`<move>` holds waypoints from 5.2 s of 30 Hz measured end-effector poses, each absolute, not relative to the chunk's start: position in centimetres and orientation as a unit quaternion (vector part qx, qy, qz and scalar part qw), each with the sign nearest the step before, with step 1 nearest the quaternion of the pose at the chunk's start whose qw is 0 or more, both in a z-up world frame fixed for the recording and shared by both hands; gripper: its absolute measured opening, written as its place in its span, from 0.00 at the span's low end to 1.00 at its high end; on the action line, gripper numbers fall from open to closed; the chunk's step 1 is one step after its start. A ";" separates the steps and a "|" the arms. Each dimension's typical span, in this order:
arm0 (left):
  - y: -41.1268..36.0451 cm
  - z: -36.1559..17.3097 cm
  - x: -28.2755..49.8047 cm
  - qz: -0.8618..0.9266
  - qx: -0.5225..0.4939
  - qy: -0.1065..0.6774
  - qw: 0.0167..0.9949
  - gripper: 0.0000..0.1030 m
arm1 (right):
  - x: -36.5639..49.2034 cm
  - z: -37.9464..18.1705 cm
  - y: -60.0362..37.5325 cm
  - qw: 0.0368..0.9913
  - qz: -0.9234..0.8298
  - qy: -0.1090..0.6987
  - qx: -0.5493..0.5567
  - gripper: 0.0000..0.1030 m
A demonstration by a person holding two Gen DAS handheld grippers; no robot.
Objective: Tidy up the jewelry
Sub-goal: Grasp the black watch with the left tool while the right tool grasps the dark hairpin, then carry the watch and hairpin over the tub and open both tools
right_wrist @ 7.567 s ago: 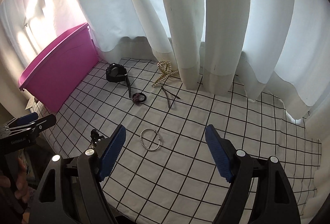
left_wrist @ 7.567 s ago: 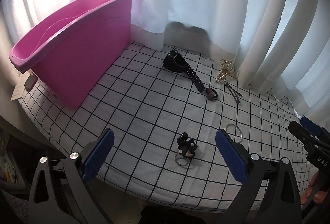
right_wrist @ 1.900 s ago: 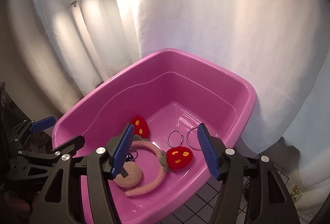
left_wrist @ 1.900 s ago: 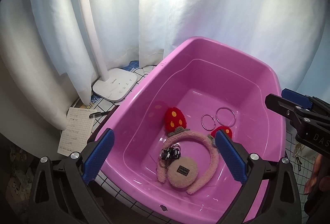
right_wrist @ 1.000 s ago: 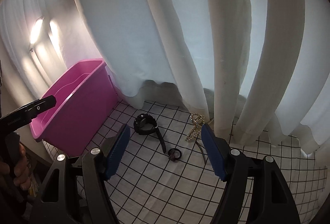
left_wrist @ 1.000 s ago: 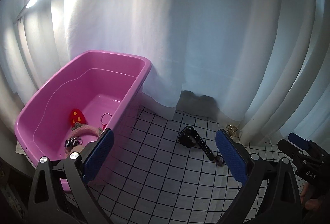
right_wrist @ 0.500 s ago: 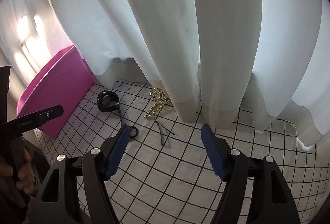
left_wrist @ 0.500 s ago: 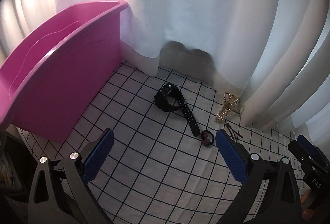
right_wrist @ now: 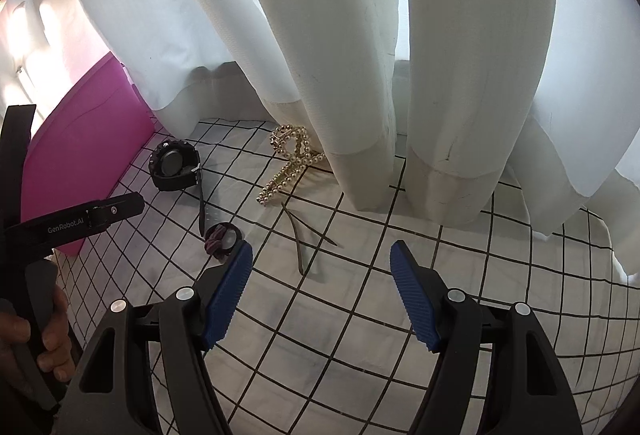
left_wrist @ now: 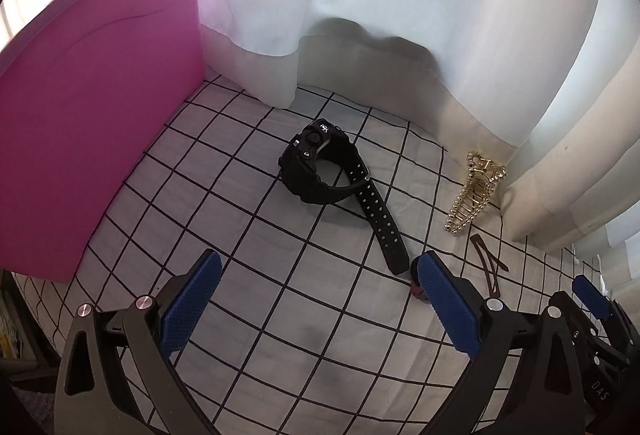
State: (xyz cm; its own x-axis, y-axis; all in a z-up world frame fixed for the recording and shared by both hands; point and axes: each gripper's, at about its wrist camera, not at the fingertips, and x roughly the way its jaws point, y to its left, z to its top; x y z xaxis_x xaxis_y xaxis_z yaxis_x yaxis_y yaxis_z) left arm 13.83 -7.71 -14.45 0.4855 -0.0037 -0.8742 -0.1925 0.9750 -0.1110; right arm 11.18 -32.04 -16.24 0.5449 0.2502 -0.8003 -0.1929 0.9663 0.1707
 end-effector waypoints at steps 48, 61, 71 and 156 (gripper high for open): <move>-2.5 -20.2 22.4 0.078 -0.077 0.504 0.856 0.94 | 15.6 -22.0 -27.7 0.879 0.070 0.472 -0.013 0.66; -3.1 -21.6 24.6 0.073 -0.067 0.509 0.855 0.94 | 15.9 -23.3 -26.9 0.883 0.065 0.464 -0.040 0.66; -4.3 -22.1 25.0 0.059 -0.065 0.490 0.867 0.91 | 15.1 -23.5 -26.2 0.887 0.081 0.451 -0.048 0.56; 27.3 -4.4 13.1 0.183 -0.158 0.468 0.850 0.28 | 23.8 -5.0 14.4 0.793 0.385 0.450 -0.142 0.15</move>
State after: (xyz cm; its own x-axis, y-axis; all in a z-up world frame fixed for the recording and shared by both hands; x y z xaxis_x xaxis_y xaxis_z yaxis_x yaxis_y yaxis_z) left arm 13.06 27.30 -4.41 0.4948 0.1634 -0.8535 -0.4595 0.8829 -0.0973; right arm 23.80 14.41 -4.95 0.2974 0.4829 -0.8236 -0.7391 0.6625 0.1215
